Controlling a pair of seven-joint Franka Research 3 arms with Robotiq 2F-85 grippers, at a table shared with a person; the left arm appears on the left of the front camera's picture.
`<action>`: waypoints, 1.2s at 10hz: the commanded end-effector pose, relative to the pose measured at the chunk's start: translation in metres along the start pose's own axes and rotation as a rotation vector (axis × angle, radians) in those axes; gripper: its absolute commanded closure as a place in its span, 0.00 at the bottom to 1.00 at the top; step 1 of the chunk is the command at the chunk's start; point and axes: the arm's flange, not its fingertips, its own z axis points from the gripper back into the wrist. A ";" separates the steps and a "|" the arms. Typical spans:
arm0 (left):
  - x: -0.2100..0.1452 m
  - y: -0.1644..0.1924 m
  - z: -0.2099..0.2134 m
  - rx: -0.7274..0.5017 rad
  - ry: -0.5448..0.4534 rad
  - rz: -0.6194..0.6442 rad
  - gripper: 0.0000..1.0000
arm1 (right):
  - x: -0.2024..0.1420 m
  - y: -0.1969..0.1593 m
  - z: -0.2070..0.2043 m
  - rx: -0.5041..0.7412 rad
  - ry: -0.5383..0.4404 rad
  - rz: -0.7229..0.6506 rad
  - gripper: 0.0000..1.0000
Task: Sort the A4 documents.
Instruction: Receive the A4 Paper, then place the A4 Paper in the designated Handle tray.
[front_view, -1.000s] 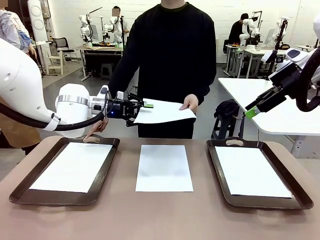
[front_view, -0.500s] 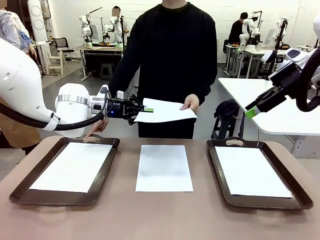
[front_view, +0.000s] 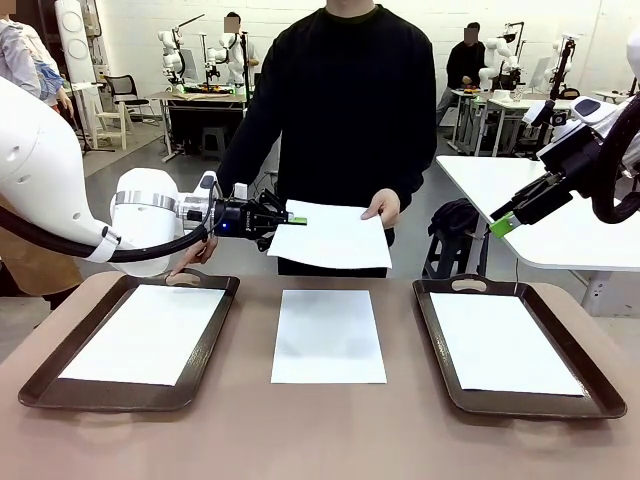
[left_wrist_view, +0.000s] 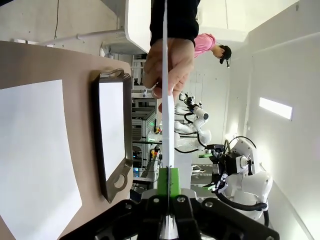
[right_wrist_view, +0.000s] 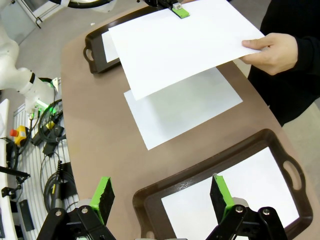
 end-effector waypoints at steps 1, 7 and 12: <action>0.000 0.000 0.000 0.003 -0.003 0.000 1.00 | 0.000 0.000 0.000 0.004 0.000 0.002 0.00; 0.000 0.000 0.000 0.003 -0.003 0.000 1.00 | 0.000 0.000 0.000 0.004 0.000 0.002 0.00; 0.000 0.000 0.000 0.003 -0.003 0.000 1.00 | 0.000 0.000 0.000 0.004 0.000 0.002 0.00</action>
